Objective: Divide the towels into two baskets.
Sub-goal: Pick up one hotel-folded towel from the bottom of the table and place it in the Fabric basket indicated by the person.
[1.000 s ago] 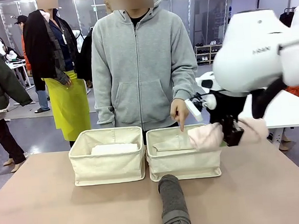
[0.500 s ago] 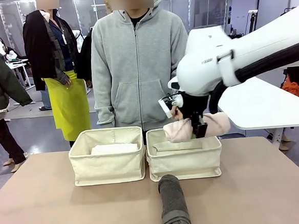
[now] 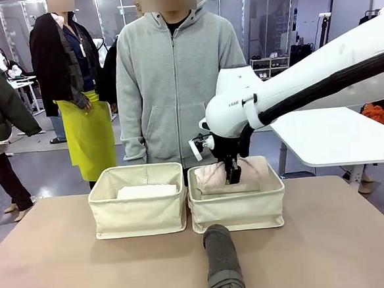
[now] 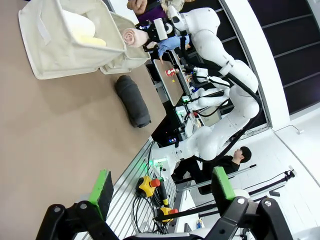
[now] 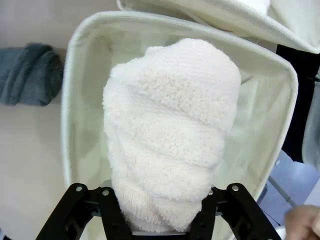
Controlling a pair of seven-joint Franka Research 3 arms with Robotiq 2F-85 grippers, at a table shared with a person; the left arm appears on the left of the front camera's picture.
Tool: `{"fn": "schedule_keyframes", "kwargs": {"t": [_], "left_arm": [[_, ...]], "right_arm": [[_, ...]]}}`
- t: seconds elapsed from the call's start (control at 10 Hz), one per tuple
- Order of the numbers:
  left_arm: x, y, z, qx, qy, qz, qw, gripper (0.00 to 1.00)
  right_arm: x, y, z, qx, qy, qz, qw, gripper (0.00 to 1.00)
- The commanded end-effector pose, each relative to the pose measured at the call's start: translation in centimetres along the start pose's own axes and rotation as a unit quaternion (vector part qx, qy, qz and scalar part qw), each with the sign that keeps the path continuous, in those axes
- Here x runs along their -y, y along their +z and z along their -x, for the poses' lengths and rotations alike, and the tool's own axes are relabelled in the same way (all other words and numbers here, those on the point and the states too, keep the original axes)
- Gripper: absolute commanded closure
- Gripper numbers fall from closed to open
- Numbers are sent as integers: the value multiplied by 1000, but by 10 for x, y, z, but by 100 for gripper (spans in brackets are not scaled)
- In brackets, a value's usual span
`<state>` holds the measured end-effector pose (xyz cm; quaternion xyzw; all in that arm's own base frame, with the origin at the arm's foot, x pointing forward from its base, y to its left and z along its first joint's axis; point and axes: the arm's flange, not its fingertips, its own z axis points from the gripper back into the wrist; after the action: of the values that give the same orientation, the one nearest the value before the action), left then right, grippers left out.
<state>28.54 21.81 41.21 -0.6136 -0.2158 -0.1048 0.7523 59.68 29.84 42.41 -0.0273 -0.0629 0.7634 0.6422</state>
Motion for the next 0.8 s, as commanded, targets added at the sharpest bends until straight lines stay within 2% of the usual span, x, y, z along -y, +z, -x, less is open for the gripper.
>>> {"fn": "schedule_keyframes", "kwargs": {"t": [0.0, 0.2, 0.3, 0.4, 0.5, 0.6, 0.7], "left_arm": [[4, 2, 2, 4, -7, 4, 1000, 0], [4, 2, 2, 4, -7, 4, 1000, 0], [4, 2, 2, 4, -7, 4, 1000, 0], [4, 2, 2, 4, -7, 4, 1000, 0], [4, 2, 2, 4, -7, 4, 1000, 0], [4, 2, 2, 4, -7, 4, 1000, 0], [4, 2, 2, 4, -7, 4, 1000, 0]], "right_arm": [[24, -5, 1, 10, -7, 2, 1000, 70], [44, -15, 10, 48, -19, -33, 998, 70], [50, -20, 10, 36, -22, -35, 998, 70], [54, -23, 13, 36, -25, -41, 998, 62], [54, -22, 15, 37, -24, -38, 998, 37], [53, -21, 16, 38, -25, -36, 998, 29], [52, -19, 15, 38, -25, -35, 998, 4]]}}
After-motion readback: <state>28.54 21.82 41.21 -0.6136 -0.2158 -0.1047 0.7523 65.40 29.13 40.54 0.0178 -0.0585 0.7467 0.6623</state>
